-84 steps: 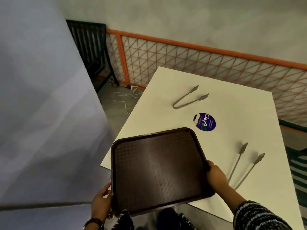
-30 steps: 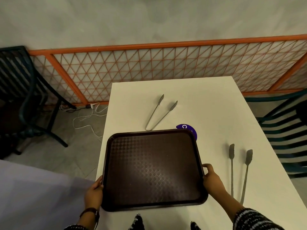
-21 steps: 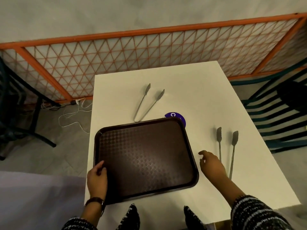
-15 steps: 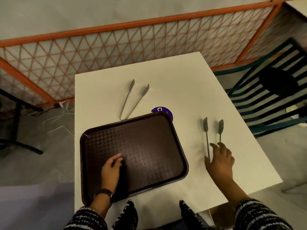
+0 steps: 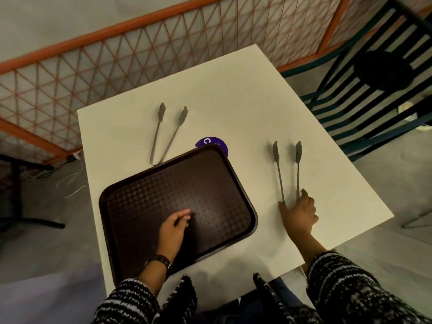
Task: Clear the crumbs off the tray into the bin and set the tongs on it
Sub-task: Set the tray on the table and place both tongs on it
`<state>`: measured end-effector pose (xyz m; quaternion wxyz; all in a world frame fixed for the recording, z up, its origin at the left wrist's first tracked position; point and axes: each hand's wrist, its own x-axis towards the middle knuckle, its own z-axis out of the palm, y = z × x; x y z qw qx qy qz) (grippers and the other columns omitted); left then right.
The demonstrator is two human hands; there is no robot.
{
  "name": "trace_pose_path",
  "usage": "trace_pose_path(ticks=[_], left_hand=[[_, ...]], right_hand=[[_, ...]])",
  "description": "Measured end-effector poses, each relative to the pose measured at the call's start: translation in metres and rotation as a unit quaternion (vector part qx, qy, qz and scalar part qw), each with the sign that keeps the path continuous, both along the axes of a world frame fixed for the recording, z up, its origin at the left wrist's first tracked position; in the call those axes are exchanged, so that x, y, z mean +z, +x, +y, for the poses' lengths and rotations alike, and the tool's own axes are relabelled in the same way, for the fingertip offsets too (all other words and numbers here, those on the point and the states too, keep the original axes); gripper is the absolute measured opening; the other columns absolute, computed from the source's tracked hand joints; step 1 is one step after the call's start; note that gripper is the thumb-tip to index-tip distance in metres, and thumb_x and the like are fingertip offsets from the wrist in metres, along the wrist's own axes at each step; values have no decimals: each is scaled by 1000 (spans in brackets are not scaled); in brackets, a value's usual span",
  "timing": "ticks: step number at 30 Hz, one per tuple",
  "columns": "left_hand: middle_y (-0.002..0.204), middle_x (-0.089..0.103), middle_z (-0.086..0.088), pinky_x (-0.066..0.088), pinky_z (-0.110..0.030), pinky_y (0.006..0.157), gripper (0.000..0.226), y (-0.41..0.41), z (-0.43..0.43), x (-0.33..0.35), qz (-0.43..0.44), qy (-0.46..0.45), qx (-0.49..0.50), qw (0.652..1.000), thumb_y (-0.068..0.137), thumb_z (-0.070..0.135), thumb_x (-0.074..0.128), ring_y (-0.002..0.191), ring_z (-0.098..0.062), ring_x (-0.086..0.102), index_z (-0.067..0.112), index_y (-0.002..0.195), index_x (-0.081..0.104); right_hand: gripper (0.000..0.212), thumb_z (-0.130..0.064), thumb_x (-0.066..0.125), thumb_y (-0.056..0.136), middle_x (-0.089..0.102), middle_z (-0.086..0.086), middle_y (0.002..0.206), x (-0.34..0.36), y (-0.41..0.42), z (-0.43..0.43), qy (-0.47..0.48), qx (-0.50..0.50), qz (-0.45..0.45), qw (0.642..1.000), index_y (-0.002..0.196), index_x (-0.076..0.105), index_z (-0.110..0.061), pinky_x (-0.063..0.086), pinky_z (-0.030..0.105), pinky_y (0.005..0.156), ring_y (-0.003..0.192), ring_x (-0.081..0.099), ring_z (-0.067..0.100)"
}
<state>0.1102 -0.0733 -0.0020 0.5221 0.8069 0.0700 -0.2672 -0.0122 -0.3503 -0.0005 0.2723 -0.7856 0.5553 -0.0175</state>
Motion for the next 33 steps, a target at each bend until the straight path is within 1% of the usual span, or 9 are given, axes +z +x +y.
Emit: trace_pose_path(ticks=[3,5,7,11,15,19,22,26,33], left_hand=[[99,64,-8,46,-19,71,21,8,7,5,-9,-10,-17,1000,90,4,52,72,-8,56,10,105,66],[101,65,-9,46,-24,76,21,27,11,-22,17,62,-47,997,89,5,54,72,-9,56,10,105,66],[104,65,-10,46,-28,82,23,48,14,-14,0,68,-37,997,89,5,54,77,-14,57,8,108,66],[113,64,-8,44,-28,95,25,108,-10,1,-85,86,-65,991,90,5,50,101,-18,59,8,111,65],[118,60,-17,45,-32,95,32,167,-11,9,-198,173,-76,962,86,7,51,108,-29,57,10,114,65],[137,41,-21,33,-37,108,51,203,-29,-9,-216,240,-60,945,82,12,58,127,-34,38,9,132,48],[148,29,-18,27,-43,112,75,217,-40,-26,-163,276,-53,946,79,23,65,136,-34,28,8,143,28],[144,32,-20,31,-53,105,78,226,-46,-46,-147,325,-65,932,78,30,65,131,-40,31,8,141,25],[136,40,-21,33,-49,102,74,237,-34,-39,-212,294,-41,931,78,29,66,123,-41,38,14,140,29]], right_hand=[[63,-32,60,85,43,19,130,1,-5,8,-12,0,-24,1000,137,33,-10,32,51,101,119,43,39],[62,-29,61,85,42,18,131,-41,-19,28,61,-46,0,997,137,34,-9,32,51,102,119,41,38],[61,-27,61,85,41,18,130,-42,-28,43,66,-22,-21,997,137,34,-9,32,50,102,118,42,37],[61,-25,61,85,44,18,125,-30,-29,56,53,27,-70,996,138,35,-10,38,49,101,113,45,34],[62,-31,61,85,45,14,127,-18,-37,85,66,114,-92,987,138,36,-11,39,46,101,116,43,27],[63,-38,58,86,46,12,128,-10,-40,98,59,169,-73,981,139,37,-12,38,38,102,116,45,24],[63,-35,59,88,44,11,133,-9,-45,103,59,207,-53,975,142,34,-14,34,34,103,120,43,24],[65,-40,54,87,44,11,133,-10,-49,111,49,236,-33,970,143,32,-16,31,31,100,120,43,25],[64,-33,56,88,41,7,137,-5,-43,115,52,266,-34,962,144,28,-19,24,25,101,123,39,22]])
